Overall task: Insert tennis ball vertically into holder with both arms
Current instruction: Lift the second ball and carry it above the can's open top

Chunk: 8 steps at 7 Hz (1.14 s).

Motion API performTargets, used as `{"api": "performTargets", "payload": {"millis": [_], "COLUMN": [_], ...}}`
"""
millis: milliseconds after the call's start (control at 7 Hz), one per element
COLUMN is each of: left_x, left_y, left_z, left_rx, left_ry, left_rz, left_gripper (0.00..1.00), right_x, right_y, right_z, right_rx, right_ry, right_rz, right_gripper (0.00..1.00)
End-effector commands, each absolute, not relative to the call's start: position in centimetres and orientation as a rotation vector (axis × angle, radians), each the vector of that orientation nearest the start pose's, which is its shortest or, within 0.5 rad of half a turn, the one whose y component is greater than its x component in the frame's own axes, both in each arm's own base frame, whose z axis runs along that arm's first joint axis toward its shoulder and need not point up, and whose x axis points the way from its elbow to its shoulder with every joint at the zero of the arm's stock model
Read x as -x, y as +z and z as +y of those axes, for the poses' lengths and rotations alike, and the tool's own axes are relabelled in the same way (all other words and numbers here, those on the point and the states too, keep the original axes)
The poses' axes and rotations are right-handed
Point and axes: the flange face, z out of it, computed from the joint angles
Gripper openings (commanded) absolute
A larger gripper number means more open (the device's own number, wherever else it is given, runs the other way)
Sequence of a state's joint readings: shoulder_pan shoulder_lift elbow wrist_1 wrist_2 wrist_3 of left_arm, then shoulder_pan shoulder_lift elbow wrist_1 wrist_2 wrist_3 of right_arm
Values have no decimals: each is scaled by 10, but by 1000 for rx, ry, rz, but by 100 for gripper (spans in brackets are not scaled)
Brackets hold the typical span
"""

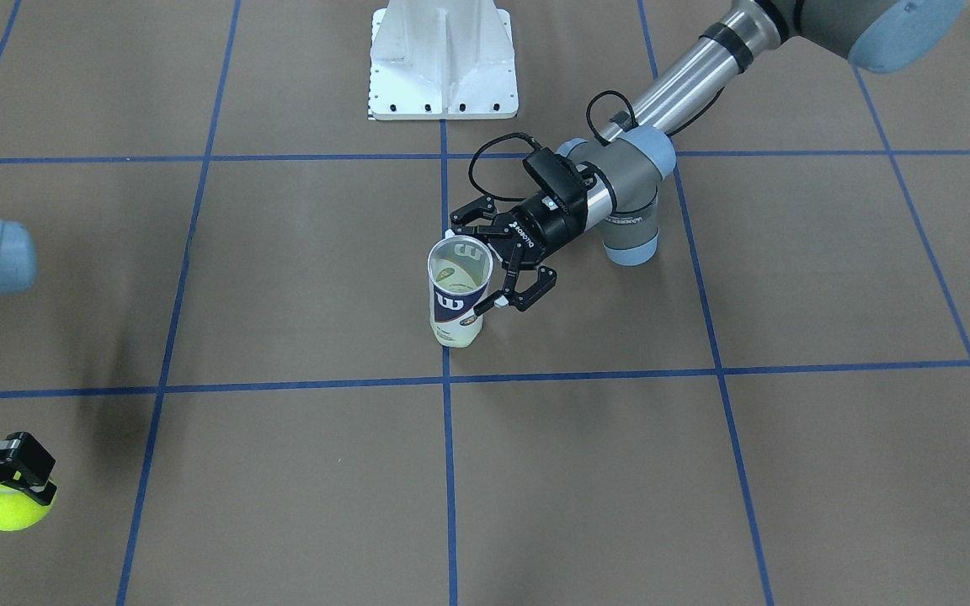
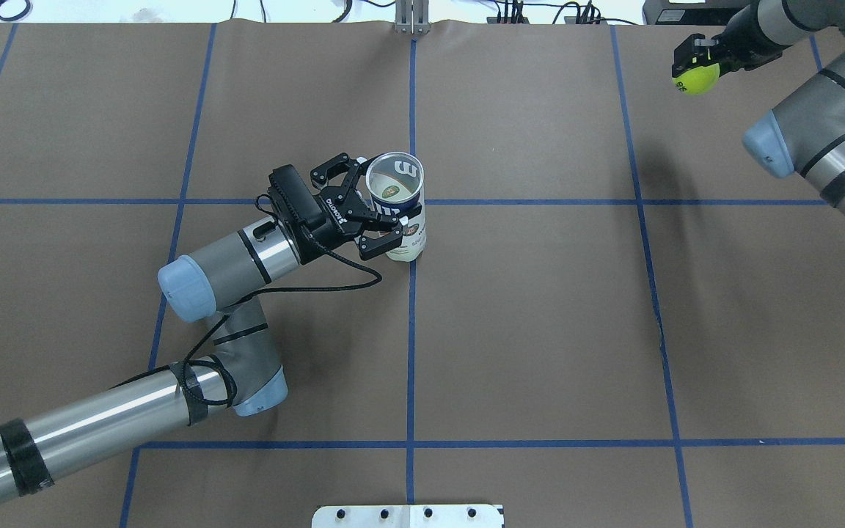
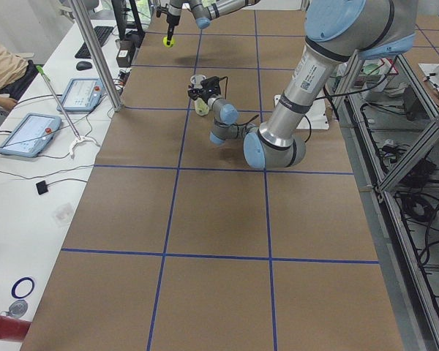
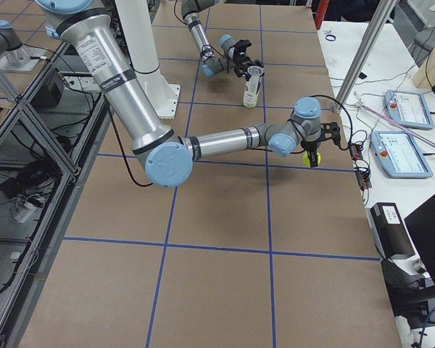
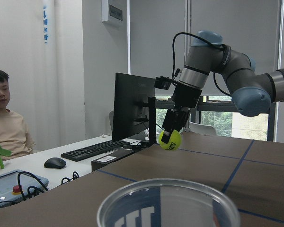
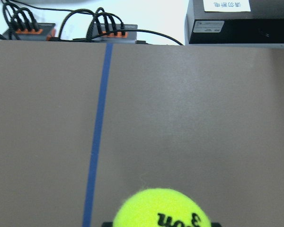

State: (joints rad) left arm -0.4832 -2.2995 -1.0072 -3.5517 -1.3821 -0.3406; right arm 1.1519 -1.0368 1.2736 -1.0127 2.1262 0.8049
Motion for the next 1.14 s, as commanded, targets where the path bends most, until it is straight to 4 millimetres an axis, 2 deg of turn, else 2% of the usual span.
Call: {"api": "performTargets", "payload": {"millis": [0, 286, 571, 714, 857, 1000], "left_x": [-547, -548, -549, -549, -549, -550], "left_y": [278, 278, 277, 277, 277, 275], "left_z": [-459, -458, -457, -457, -457, -458], "left_rx": [-1689, -1688, -1687, -1687, -1687, -1684], "left_ry": [235, 236, 238, 238, 238, 240], "left_rz": [1320, 1322, 1321, 1321, 1321, 1317], "left_gripper": [96, 96, 96, 96, 96, 96], "right_x": [221, 249, 272, 292, 326, 347], "right_y": [345, 282, 234, 201, 172, 141], "right_z": [-671, -631, -590, -571, -551, -539], "right_rx": [-290, -236, -187, -173, -170, -144], "right_ry": [214, 264, 325, 355, 373, 409], "right_rz": [-917, -972, -1036, -1051, -1051, -1070], "right_gripper": [0, 0, 0, 0, 0, 0]}}
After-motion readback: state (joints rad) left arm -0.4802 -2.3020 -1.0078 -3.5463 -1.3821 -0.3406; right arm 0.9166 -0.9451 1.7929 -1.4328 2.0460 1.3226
